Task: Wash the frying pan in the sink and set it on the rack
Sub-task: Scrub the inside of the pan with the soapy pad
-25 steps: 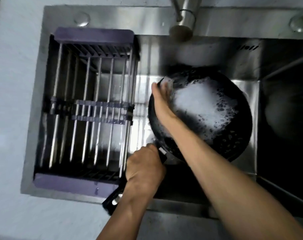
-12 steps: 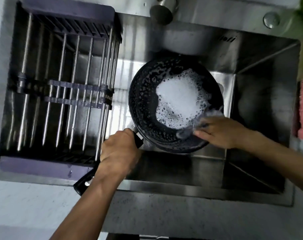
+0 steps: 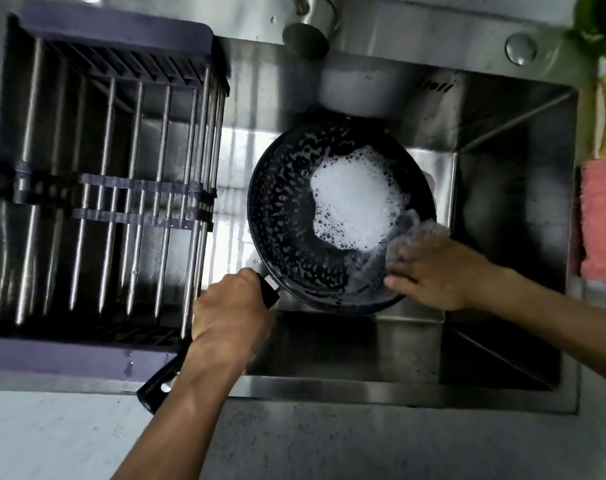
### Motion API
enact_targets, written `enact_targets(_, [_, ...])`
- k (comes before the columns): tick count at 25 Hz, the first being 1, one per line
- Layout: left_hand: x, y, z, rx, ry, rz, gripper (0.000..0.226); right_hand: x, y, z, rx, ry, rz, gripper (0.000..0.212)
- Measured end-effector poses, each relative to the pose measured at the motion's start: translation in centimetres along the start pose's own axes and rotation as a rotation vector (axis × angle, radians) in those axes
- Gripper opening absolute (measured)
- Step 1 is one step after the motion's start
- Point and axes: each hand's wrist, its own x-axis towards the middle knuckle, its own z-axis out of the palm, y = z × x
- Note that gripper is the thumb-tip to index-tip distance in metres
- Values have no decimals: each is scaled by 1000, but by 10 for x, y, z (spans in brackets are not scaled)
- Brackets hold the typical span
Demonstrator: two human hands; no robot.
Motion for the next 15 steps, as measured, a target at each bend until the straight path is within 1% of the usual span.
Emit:
enact_targets(2, [-2,1,0,9,0,2,35,11,6,-1,60,-2,-1,72])
enact_targets(3, [-3,2,3,15,1,7,35,20,16,-8,40,0,50,65])
enact_targets(4, [-4,2,5,17,4,11,34,31,19,-15,5,26,107,62])
enact_targets(5, [-3,3,3,20,8,8,34,47,18,-21,27,39,139,63])
enact_targets(6, [-2,3,3,27,6,0,34,65,9,-26,92,31,111,64])
enact_targets(7, [-1,3,5,36,3,-4,33,83,-7,-29,216,48,49,60])
enact_targets(8, [0,2,5,33,-5,-9,33,102,-25,-34,329,120,-48,54])
enact_targets(9, [-2,1,4,18,-12,-11,33,118,-38,-43,364,186,-105,50])
enact_targets(10, [-4,2,3,0,-22,-14,33,131,-38,-51,354,231,-101,51])
enact_targets(11, [-5,3,3,-16,-27,-16,34,136,-27,-57,319,300,-57,55])
enact_targets(13, [-4,4,1,-32,-25,-16,34,126,-1,-48,347,429,93,57])
enact_targets(14, [-4,4,-1,-36,-33,-26,33,110,-2,-30,395,461,93,57])
enact_targets(15, [-5,4,-4,-36,-42,-33,33,93,-18,-8,456,454,28,60])
